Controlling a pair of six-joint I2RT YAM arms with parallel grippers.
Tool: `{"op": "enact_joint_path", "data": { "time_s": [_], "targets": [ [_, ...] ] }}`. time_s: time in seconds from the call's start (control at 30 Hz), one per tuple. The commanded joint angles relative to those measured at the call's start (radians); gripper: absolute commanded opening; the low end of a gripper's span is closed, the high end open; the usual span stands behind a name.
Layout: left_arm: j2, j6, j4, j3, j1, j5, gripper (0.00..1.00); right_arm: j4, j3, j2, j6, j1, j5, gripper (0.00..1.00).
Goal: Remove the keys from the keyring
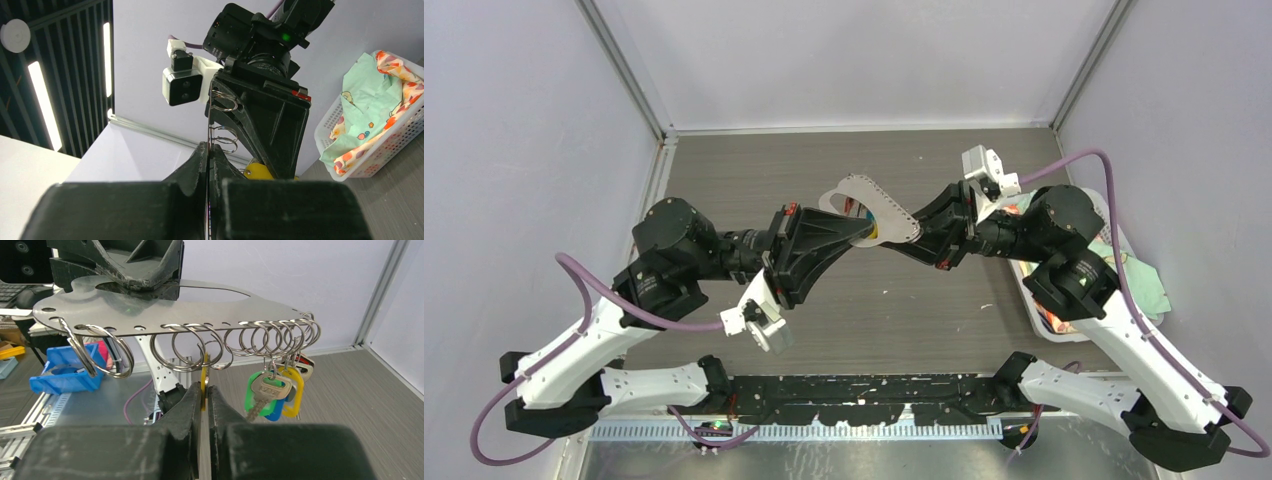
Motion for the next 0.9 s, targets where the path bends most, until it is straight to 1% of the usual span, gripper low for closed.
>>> {"op": "enact_joint_path", "data": {
  "time_s": [0.0, 0.4, 0.87],
  "targets": [
    [-0.008, 0.048, 0.110, -0.003, -0.002, -0.009, 0.00, -0.052, 0.045, -0.038, -0.044, 0.008, 0.024, 0.05],
    [-0.028, 0.049, 0.101, -0.001, -0.002, -0.013, 0.00, -0.205, 0.082, -0.052, -0.144, 0.008, 0.152, 0.04],
    [-0.009, 0.074, 0.028, 0.025, -0.002, -0.044, 0.00, -0.223, 0.111, -0.073, -0.169, 0.008, 0.182, 0.04]
  ]
}}
